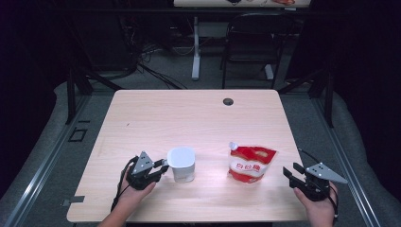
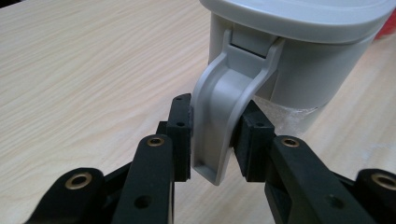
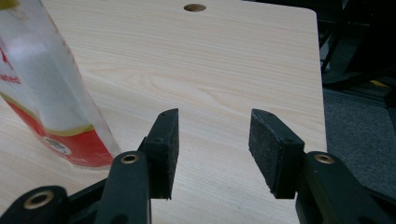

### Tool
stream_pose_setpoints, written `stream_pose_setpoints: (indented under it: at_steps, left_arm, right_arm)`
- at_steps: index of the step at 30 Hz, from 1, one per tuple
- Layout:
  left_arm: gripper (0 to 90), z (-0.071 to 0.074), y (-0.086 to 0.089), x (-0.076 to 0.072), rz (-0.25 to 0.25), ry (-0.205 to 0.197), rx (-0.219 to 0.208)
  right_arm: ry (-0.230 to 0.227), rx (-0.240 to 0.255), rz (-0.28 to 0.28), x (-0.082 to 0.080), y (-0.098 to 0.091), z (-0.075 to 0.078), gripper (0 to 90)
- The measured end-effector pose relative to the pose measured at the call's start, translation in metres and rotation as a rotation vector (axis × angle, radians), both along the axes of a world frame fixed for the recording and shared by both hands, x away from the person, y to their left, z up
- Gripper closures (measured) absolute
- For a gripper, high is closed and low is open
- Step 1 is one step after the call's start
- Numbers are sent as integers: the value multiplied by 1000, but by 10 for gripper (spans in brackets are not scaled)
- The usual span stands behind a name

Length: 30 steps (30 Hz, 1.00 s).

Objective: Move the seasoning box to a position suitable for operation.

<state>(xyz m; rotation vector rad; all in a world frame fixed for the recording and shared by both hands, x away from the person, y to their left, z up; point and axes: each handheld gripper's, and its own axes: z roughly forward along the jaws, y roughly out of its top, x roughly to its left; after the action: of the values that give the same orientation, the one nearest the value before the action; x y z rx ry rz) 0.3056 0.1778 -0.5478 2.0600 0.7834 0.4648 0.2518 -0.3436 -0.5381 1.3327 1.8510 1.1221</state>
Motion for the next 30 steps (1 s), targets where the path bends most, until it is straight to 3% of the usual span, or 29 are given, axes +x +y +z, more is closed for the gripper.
stream_pose_setpoints:
  at_steps: [10, 15, 30]
  left_arm:
    - [702, -1, 0, -6, -58, 30, -1]
    - [703, 1, 2, -12, -77, 21, 19]
    - [664, 2, 10, -16, -17, 43, -37]
  right_arm:
    - [-6, -9, 21, -3, 4, 2, 539]
    - [-9, -11, 26, -6, 6, 4, 539]
    - [-24, -24, 44, -11, 13, 8, 556]
